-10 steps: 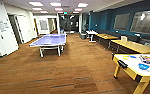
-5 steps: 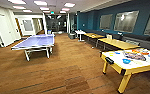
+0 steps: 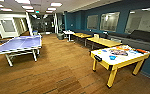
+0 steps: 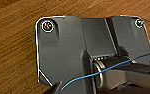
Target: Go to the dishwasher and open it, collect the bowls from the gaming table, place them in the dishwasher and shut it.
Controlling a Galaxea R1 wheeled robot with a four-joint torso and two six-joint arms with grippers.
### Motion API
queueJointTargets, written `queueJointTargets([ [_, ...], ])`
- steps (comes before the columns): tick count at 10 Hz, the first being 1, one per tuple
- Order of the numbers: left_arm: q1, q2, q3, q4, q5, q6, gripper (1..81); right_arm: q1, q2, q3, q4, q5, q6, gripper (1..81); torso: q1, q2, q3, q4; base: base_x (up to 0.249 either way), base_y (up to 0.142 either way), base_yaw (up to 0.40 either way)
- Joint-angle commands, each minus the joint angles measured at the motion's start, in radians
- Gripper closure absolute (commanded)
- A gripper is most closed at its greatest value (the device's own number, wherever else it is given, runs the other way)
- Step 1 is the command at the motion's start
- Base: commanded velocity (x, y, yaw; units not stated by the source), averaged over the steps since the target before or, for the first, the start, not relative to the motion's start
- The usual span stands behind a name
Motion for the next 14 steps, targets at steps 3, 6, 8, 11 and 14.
queueJointTargets([
  [3, -0.053, -0.001, 0.001, 0.005, 0.049, 0.003, 1.0, 0.051, 0.008, 0.007, -0.005, -0.049, -0.003, 1.0, 0.0, 0.0, 0.0, 0.0, 0.0, 0.0, -0.337],
  [6, -0.053, -0.001, 0.001, 0.005, 0.046, 0.006, 1.0, 0.048, 0.008, 0.006, -0.005, -0.048, -0.003, 1.0, 0.0, 0.0, 0.0, 0.0, 0.0, 0.0, -0.337],
  [8, -0.052, -0.001, 0.001, 0.005, 0.046, 0.006, 1.0, 0.048, 0.008, 0.006, -0.005, -0.048, -0.003, 1.0, 0.0, 0.0, 0.0, 0.0, 0.0, 0.0, -0.337],
  [11, -0.053, -0.003, 0.001, 0.003, 0.046, 0.006, 1.0, 0.048, 0.01, 0.007, -0.005, -0.048, -0.003, 1.0, 0.0, 0.0, 0.0, 0.0, 0.0, 0.0, -0.337],
  [14, -0.051, -0.001, 0.001, 0.003, 0.046, 0.006, 1.0, 0.047, 0.01, 0.004, -0.005, -0.048, -0.003, 1.0, 0.0, 0.0, 0.0, 0.0, 0.0, 0.0, -0.337],
])
